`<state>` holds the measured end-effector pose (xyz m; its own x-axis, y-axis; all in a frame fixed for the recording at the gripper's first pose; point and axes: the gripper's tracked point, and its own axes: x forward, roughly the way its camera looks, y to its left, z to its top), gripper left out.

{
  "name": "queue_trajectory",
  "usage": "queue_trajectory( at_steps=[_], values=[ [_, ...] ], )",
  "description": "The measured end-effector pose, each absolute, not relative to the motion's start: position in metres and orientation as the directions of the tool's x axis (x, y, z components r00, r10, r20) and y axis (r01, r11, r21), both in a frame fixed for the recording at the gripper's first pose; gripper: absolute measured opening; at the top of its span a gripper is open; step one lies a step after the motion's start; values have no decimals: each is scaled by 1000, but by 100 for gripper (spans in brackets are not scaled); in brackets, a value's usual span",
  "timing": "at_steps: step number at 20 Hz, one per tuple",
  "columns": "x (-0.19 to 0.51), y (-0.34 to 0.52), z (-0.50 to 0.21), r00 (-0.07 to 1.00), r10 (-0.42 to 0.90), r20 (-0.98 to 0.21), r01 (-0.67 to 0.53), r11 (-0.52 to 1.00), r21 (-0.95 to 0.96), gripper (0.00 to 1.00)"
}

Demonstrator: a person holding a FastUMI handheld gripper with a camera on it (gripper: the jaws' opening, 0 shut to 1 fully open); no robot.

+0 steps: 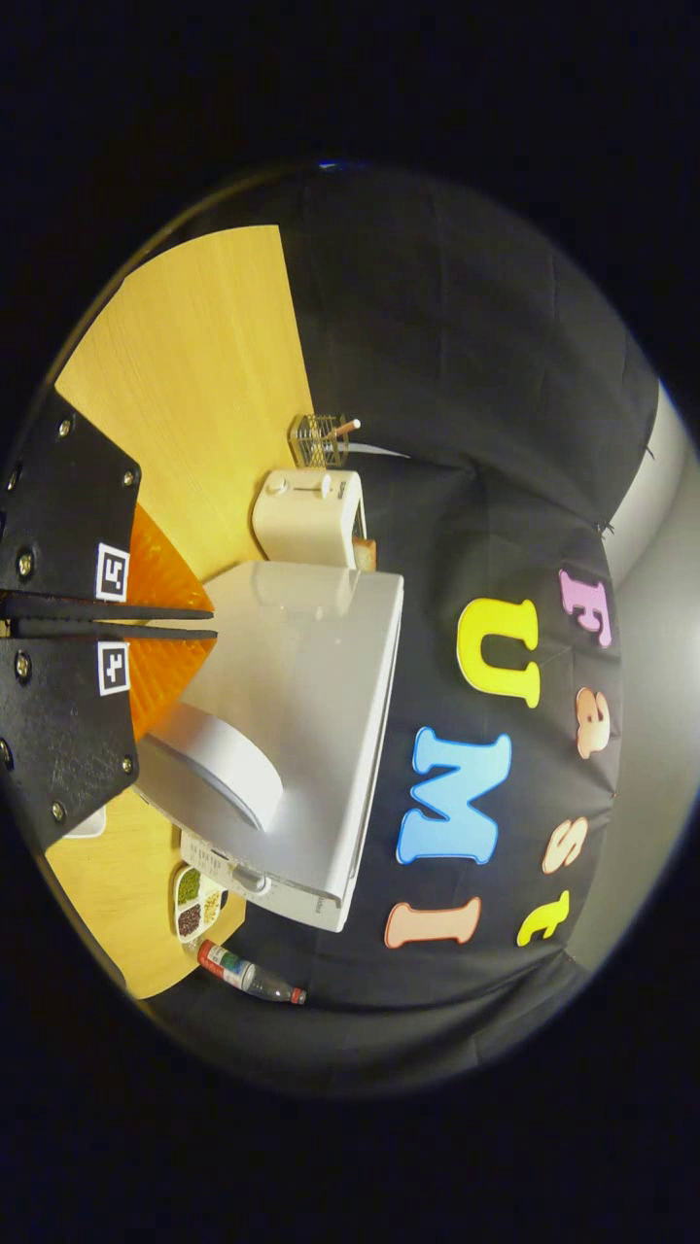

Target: Open the microwave, put the food inside, and close the microwave door.

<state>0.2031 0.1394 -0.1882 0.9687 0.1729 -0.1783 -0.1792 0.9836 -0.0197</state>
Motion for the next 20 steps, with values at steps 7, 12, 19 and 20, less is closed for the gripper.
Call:
queue_trajectory(
  at_steps=[7, 12, 19, 20],
  values=[
    [270, 94, -196, 984, 52, -173, -56, 998, -16, 1],
    [312, 66, -198, 986, -28, -162, 12, 995, -100, 1],
    [360, 37, -215, 974, -104, -201, 91, 993, -75, 1],
    [361, 38, -212, 977, -107, -183, 91, 991, -96, 1]
  ],
)
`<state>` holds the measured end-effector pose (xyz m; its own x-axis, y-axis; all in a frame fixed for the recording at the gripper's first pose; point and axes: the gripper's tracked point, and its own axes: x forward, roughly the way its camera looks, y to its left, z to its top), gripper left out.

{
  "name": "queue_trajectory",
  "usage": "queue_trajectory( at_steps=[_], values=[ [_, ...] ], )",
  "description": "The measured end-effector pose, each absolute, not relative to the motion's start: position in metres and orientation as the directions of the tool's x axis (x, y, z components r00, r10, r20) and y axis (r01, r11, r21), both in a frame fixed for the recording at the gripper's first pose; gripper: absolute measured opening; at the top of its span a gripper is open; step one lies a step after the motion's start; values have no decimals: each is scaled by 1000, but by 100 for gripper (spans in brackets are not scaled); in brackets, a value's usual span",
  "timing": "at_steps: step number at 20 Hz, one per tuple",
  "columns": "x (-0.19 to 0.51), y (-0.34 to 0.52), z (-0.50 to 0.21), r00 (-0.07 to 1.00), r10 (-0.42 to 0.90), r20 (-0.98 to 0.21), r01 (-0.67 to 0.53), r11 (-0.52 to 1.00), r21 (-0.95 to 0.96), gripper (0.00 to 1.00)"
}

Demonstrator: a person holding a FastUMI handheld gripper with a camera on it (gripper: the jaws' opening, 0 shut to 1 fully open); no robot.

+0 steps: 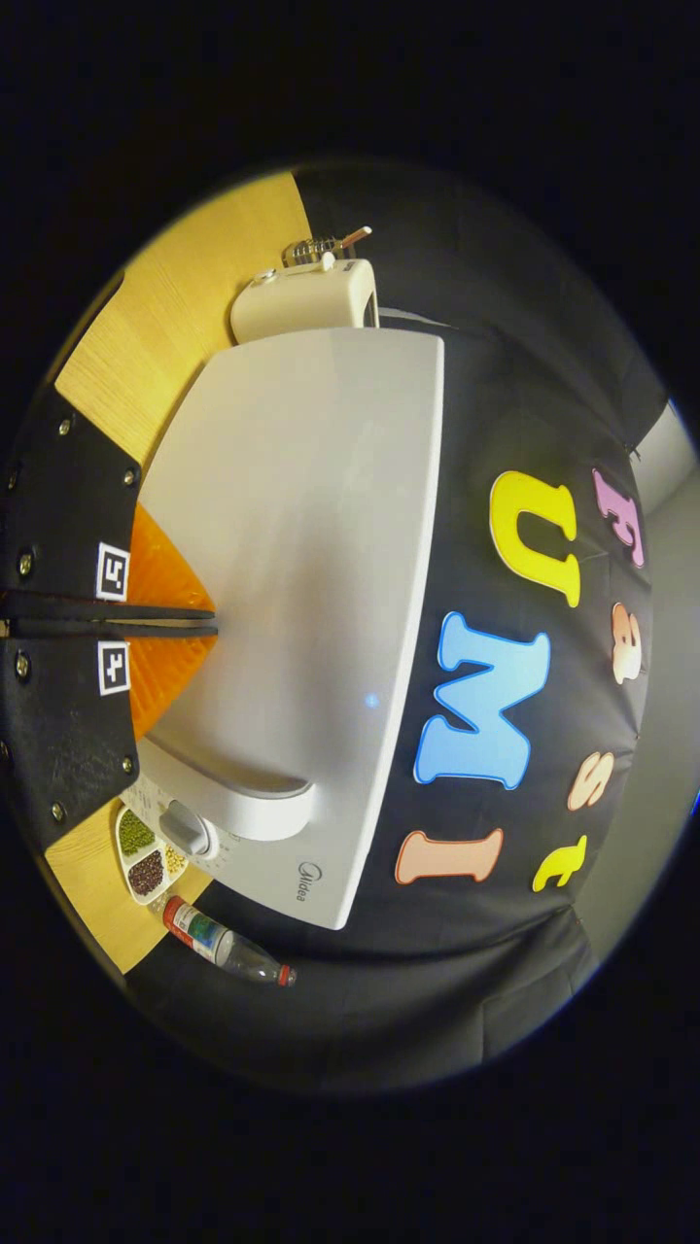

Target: Open the microwave, put the food inside, and close the microwave door.

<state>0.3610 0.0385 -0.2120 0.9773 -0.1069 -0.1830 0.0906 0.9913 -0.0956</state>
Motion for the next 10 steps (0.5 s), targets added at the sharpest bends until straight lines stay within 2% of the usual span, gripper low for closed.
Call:
queue_trajectory(
  at_steps=[2, 7, 10],
  values=[
    [365, 37, -209, 984, -109, -140, 85, 982, -171, 1],
    [364, 38, -213, 978, -113, -178, 93, 989, -116, 2],
    [343, 56, -204, 980, -52, -190, 37, 996, -84, 2]
  ],
)
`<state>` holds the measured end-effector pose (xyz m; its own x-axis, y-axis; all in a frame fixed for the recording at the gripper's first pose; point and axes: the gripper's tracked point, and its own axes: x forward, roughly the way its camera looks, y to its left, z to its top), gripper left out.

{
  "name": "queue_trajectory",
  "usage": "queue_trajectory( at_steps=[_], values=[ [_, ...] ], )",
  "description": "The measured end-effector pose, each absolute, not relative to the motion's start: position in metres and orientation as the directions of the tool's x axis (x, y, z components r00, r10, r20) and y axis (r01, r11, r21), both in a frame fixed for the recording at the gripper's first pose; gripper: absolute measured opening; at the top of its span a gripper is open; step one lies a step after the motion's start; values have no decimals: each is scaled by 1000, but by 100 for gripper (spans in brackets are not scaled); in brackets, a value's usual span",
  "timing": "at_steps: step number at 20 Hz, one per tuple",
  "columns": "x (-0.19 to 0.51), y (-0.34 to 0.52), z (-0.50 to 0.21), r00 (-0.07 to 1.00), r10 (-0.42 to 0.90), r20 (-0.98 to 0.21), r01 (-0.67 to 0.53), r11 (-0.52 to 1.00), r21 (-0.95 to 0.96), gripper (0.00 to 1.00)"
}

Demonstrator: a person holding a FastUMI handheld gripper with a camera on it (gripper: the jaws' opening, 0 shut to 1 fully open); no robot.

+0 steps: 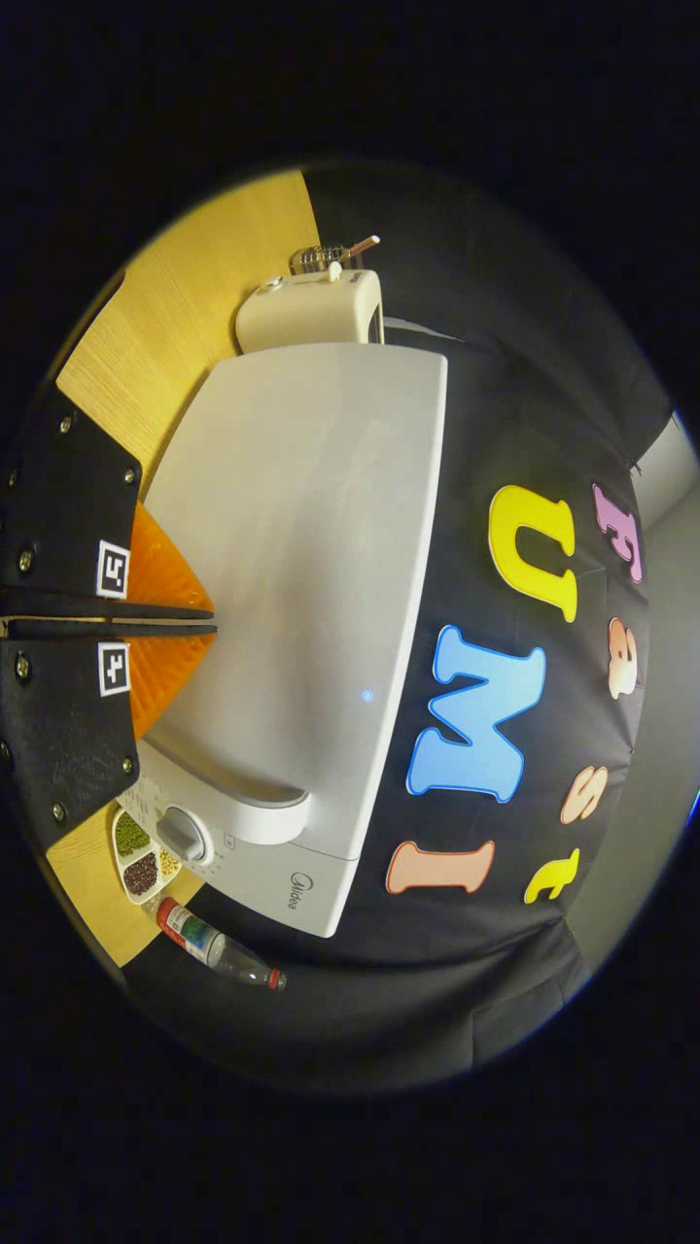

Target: Open the microwave, put the food inside, and close the microwave door.

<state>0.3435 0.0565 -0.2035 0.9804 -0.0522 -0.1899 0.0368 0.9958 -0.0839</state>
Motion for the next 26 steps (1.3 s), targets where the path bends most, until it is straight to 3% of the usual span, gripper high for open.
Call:
queue_trajectory(
  at_steps=[10, 16, 26],
  values=[
    [209, 54, -119, 985, 84, -154, -70, 993, 90, 2],
    [107, 47, -79, 982, 150, -112, -139, 985, 101, 2],
    [-10, 5, -34, 998, 64, -19, -63, 996, 66, 2]
  ],
)
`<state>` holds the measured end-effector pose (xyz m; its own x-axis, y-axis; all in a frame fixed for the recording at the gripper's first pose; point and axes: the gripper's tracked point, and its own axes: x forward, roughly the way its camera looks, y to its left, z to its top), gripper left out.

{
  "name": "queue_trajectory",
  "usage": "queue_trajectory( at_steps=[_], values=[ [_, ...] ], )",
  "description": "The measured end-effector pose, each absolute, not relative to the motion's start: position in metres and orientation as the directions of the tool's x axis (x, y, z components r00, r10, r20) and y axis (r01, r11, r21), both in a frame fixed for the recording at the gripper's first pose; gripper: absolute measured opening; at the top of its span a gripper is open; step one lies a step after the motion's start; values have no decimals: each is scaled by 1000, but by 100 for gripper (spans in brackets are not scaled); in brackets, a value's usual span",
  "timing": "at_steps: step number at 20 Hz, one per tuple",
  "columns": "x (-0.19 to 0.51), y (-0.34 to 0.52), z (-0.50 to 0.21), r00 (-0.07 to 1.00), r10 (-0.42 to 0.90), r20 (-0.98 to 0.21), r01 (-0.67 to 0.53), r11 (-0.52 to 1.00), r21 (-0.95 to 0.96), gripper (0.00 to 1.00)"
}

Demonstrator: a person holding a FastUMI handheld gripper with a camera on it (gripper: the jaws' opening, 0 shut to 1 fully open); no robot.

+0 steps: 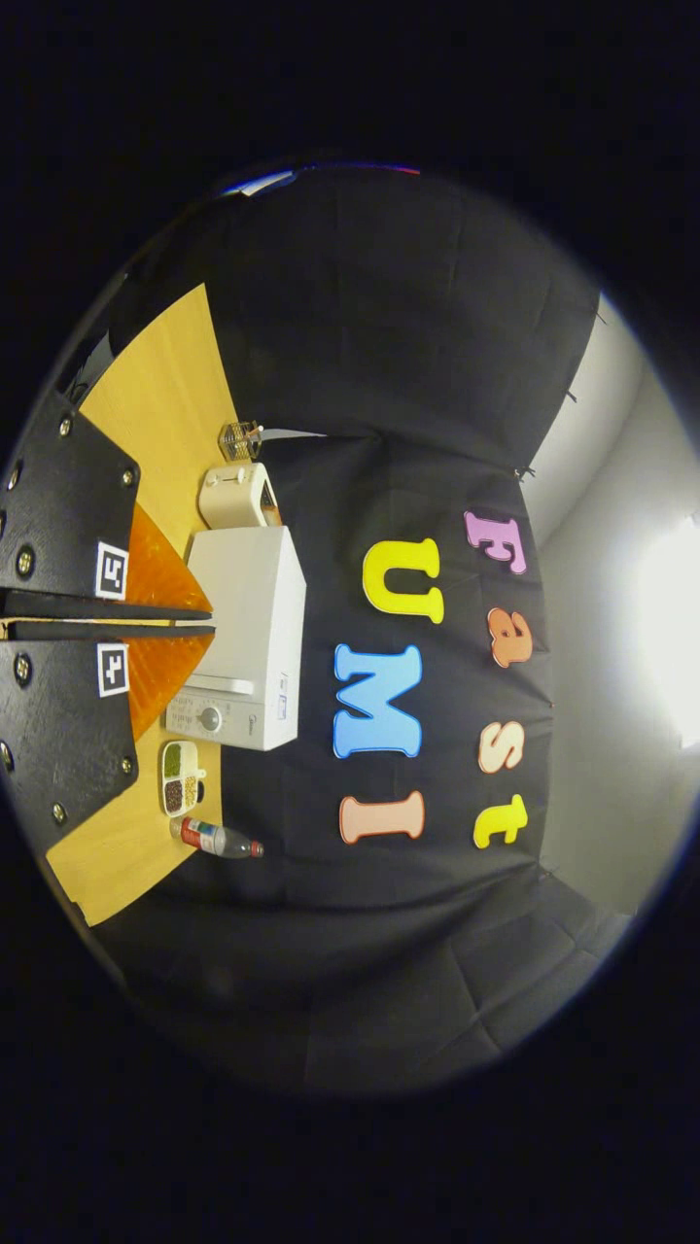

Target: Open the microwave, put the food inside, and close the microwave door.

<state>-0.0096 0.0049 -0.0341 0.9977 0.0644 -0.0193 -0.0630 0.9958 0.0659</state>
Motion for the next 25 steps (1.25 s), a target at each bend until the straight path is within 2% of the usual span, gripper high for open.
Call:
queue_trajectory(
  at_steps=[4, 8, 9, 10, 11, 12, 13, 14, 15, 25],
  values=[
    [-35, -8, -28, 999, 33, -5, -33, 999, 31, 2],
    [-47, -6, -14, 998, 67, 22, -68, 997, 43, 2],
    [-49, -9, -15, 998, 59, 18, -60, 996, 59, 5],
    [-51, -14, -15, 999, 42, 12, -43, 997, 71, 16],
    [-50, -20, -15, 1000, 15, 5, -15, 997, 71, 56],
    [-51, -26, -14, 1000, -14, 5, 13, 998, 59, 67],
    [-49, -28, -13, 999, -34, 2, 34, 999, 43, 86],
    [-47, -30, -15, 999, -53, -4, 53, 998, 25, 93],
    [-47, -30, -15, 998, -62, -2, 62, 998, 11, 96],
    [-40, -10, -21, 1000, 8, -22, -7, 1000, 26, 96]
  ],
)
